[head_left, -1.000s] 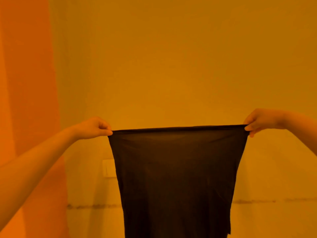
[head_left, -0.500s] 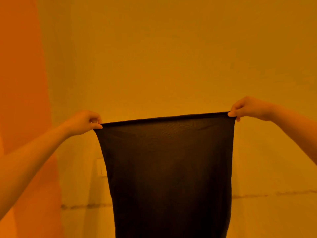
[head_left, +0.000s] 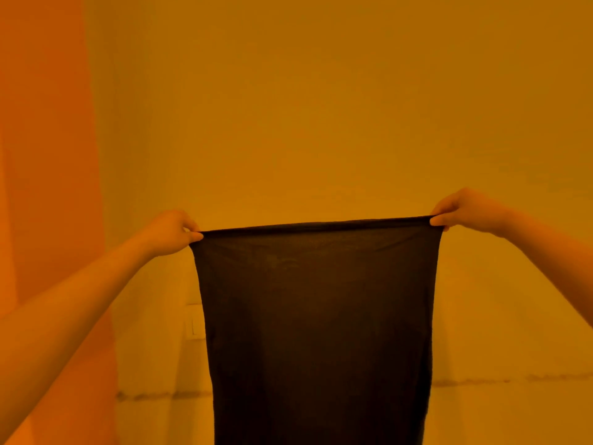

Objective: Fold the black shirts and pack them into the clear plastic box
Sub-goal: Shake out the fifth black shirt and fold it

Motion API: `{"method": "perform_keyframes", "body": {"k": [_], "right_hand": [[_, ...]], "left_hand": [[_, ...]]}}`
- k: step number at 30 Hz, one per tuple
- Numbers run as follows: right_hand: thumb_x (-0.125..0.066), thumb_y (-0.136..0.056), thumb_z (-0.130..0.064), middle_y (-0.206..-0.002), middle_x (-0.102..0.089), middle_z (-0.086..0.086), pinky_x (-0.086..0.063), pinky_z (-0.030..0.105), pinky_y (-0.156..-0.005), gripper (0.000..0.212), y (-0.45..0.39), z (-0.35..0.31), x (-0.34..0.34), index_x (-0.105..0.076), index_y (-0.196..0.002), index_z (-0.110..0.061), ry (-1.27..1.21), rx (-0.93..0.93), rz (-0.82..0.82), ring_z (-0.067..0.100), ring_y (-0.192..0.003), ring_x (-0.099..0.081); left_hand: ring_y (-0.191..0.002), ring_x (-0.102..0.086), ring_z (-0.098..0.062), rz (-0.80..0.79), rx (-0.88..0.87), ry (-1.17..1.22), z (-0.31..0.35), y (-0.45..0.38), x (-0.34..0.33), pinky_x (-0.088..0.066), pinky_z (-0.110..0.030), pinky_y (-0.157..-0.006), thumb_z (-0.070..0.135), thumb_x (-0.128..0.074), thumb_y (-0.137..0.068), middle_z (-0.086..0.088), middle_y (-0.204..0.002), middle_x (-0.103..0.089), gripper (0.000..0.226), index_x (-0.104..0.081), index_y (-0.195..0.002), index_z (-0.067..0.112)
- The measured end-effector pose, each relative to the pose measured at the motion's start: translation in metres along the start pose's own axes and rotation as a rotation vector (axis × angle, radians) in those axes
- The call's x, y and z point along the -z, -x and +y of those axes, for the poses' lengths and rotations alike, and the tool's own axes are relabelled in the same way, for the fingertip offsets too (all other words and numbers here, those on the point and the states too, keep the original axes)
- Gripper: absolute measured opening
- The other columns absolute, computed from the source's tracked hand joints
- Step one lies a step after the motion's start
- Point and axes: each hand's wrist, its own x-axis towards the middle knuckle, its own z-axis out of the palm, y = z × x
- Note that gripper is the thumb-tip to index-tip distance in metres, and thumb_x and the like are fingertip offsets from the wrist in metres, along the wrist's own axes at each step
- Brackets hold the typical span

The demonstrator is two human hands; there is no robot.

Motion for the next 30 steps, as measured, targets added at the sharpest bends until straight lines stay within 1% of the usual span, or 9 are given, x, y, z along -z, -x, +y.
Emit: {"method": "perform_keyframes", "body": {"k": [2, 4, 8, 11, 14, 16, 19, 24, 30], "right_hand": [[-0.067, -0.082, -0.007, -0.068, -0.064, 0.007, -0.041, 0.024, -0.063, 0.004, 0.002, -0.001, -0.004, -0.068, -0.078, -0.007, 0.045, -0.033, -0.071, 0.015, -0.065, -0.056], [-0.067, -0.083, -0.009, -0.062, -0.063, 0.003, -0.040, 0.022, -0.059, 0.007, 0.005, -0.003, -0.013, -0.068, -0.076, -0.009, 0.191, -0.064, -0.175, 0.011, -0.060, -0.055], [-0.066, -0.083, -0.008, -0.055, -0.056, 0.000, -0.037, 0.022, -0.054, 0.003, -0.006, -0.012, 0.001, -0.068, -0.081, -0.007, 0.103, -0.003, 0.170, 0.007, -0.052, -0.051], [-0.064, -0.085, -0.008, -0.054, -0.056, 0.002, -0.035, 0.025, -0.051, 0.009, -0.006, -0.018, 0.010, -0.069, -0.085, -0.001, 0.175, -0.033, 0.120, 0.011, -0.052, -0.051], [-0.064, -0.085, -0.009, -0.053, -0.054, 0.004, -0.034, 0.026, -0.051, 0.011, 0.000, -0.018, 0.013, -0.069, -0.089, 0.000, 0.169, -0.032, 0.159, 0.013, -0.053, -0.050], [-0.063, -0.086, -0.012, -0.054, -0.055, 0.005, -0.034, 0.026, -0.051, 0.011, 0.004, -0.015, 0.015, -0.069, -0.090, -0.003, 0.153, -0.030, 0.157, 0.014, -0.054, -0.050], [-0.062, -0.087, -0.013, -0.056, -0.056, 0.006, -0.034, 0.025, -0.053, 0.007, 0.011, -0.012, 0.015, -0.066, -0.090, -0.008, 0.145, -0.046, 0.100, 0.014, -0.056, -0.050], [-0.063, -0.086, -0.010, -0.054, -0.057, 0.007, -0.039, 0.025, -0.055, 0.006, 0.016, -0.001, 0.010, -0.067, -0.088, -0.006, 0.082, -0.083, 0.027, 0.016, -0.056, -0.052], [-0.063, -0.086, -0.008, -0.054, -0.058, 0.004, -0.039, 0.024, -0.054, 0.005, 0.016, 0.017, -0.013, -0.065, -0.089, -0.005, 0.114, -0.137, -0.136, 0.015, -0.055, -0.052]], "left_hand": [[-0.084, -0.052, -0.018, -0.099, 0.003, -0.069, 0.006, 0.003, -0.006, -0.036, -0.027, -0.071, 0.021, -0.056, -0.092, -0.008, -0.091, -0.061, 0.021, -0.067, -0.094, 0.002], [-0.083, -0.054, -0.019, -0.178, 0.007, -0.138, 0.012, 0.006, -0.012, -0.035, -0.026, -0.069, 0.021, -0.058, -0.091, -0.011, -0.092, -0.065, 0.021, -0.068, -0.095, 0.004], [-0.084, -0.057, -0.029, 0.046, 0.035, -0.008, 0.020, -0.003, -0.005, -0.036, -0.029, -0.066, 0.012, -0.058, -0.089, -0.015, -0.084, -0.062, 0.013, -0.067, -0.089, 0.003], [-0.083, -0.056, -0.029, 0.082, 0.043, -0.011, 0.020, -0.004, -0.006, -0.037, -0.031, -0.065, 0.012, -0.058, -0.089, -0.016, -0.086, -0.062, 0.012, -0.066, -0.088, 0.003], [-0.087, -0.057, -0.031, 0.153, 0.050, 0.038, 0.017, -0.003, -0.007, -0.037, -0.032, -0.066, 0.012, -0.059, -0.089, -0.012, -0.084, -0.061, 0.011, -0.067, -0.088, 0.004], [-0.081, -0.054, -0.028, 0.184, 0.046, 0.070, 0.016, -0.001, -0.004, -0.037, -0.033, -0.066, 0.012, -0.059, -0.089, -0.011, -0.083, -0.060, 0.011, -0.066, -0.087, 0.005], [-0.076, -0.050, -0.021, 0.139, 0.015, 0.059, 0.016, 0.001, 0.001, -0.034, -0.031, -0.065, 0.013, -0.058, -0.090, -0.009, -0.081, -0.058, 0.010, -0.065, -0.087, 0.006], [-0.078, -0.051, -0.020, 0.103, -0.001, 0.086, 0.015, 0.001, -0.002, -0.034, -0.029, -0.067, 0.013, -0.060, -0.089, -0.009, -0.081, -0.058, 0.012, -0.068, -0.089, 0.004], [-0.087, -0.054, -0.022, -0.142, 0.000, 0.014, 0.018, 0.009, -0.034, -0.034, -0.026, -0.071, 0.014, -0.058, -0.090, -0.014, -0.095, -0.064, 0.017, -0.067, -0.096, 0.001]]}}
